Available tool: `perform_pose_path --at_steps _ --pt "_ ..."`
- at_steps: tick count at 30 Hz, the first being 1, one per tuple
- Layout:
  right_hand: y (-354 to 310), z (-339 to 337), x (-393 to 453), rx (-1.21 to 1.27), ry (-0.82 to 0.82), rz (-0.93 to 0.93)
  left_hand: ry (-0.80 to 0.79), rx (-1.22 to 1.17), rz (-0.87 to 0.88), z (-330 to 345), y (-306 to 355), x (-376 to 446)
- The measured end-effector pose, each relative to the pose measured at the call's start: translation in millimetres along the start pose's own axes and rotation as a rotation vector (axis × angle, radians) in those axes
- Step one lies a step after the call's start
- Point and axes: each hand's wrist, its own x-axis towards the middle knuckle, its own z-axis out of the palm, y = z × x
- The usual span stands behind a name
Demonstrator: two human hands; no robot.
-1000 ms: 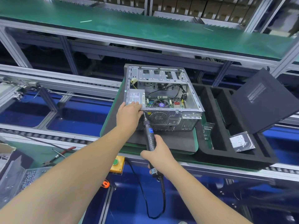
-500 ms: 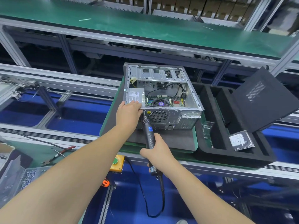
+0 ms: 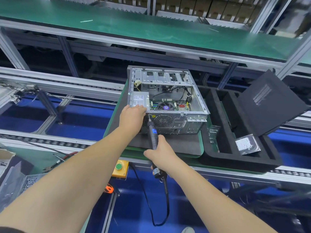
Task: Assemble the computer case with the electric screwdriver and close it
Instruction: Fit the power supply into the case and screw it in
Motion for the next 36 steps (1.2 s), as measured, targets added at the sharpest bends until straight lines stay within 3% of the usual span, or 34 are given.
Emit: perform_pose_path --at_steps 15,25,30,33,34,36 --pt "-29 -7 13 -0.231 0.118 -0.089 0.025 0.026 -0.01 -3 1 0" --pt "-13 -2 19 0.088 0.003 -0.033 0.095 -0.081 -0.016 5 -1 -2" --pt "-8 4 20 0.161 0.015 -0.034 0.138 -0.388 0.023 -2 -4 -29" --pt "-6 4 22 0.174 0.009 -0.041 0.325 -0.569 -0.176 -3 5 -64" --pt "-6 4 22 0.186 0.002 -0.038 0.309 -0.625 -0.272 -3 11 -71" --pt "-5 5 23 0.215 -0.006 -0.036 0.12 -0.812 -0.489 -7 24 -72"
